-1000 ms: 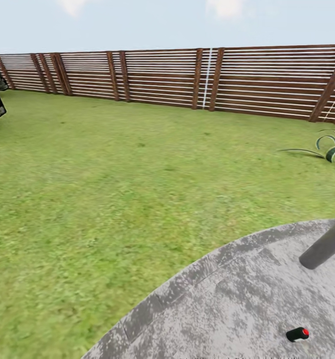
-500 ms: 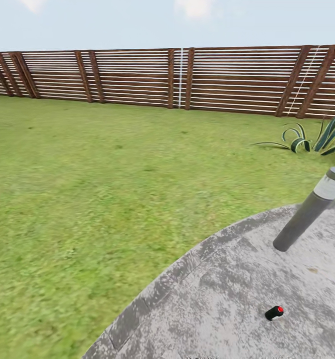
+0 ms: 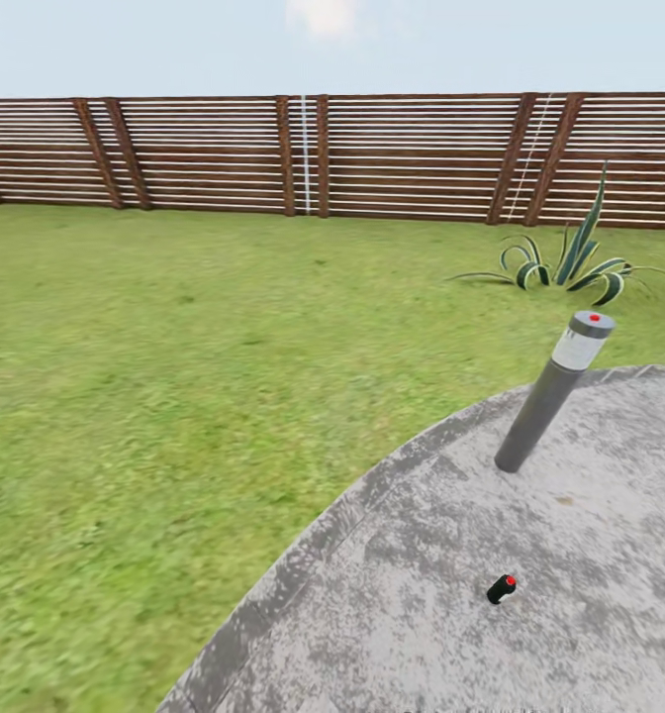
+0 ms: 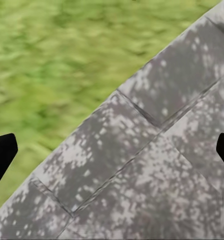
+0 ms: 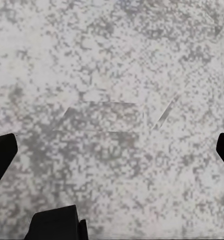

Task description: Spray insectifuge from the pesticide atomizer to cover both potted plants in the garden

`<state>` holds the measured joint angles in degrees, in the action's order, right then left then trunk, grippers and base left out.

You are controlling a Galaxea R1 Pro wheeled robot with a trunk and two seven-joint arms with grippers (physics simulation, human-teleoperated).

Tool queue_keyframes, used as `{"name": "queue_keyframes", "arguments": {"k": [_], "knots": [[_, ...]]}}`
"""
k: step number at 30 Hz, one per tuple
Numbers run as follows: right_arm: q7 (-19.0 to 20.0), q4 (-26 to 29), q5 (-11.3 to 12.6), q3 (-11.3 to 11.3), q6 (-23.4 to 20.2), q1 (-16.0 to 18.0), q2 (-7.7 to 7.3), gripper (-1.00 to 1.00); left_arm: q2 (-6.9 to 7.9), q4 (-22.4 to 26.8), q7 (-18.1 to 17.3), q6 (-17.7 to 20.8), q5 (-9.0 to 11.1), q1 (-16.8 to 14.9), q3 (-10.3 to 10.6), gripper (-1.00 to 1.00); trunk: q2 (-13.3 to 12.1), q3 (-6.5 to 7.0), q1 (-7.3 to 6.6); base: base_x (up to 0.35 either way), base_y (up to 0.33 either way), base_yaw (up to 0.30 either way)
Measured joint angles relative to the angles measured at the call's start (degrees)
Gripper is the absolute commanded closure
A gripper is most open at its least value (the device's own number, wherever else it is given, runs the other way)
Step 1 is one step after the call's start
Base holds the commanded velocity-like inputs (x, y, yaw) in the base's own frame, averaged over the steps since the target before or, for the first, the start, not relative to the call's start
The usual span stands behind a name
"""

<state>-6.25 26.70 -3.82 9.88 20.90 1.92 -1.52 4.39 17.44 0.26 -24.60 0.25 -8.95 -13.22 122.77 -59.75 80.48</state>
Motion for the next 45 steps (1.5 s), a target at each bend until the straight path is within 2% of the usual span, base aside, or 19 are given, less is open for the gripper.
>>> {"name": "queue_keyframes", "arguments": {"k": [45], "knots": [[0.01, 0.54, -0.04, -0.02, -0.03, -0.03, -0.09, -1.00, 0.00, 0.00, -0.01, 0.00, 0.00, 0.00, 0.00, -1.00, 0.00, 0.00, 0.00, 0.000, 0.000, -0.300]]}}
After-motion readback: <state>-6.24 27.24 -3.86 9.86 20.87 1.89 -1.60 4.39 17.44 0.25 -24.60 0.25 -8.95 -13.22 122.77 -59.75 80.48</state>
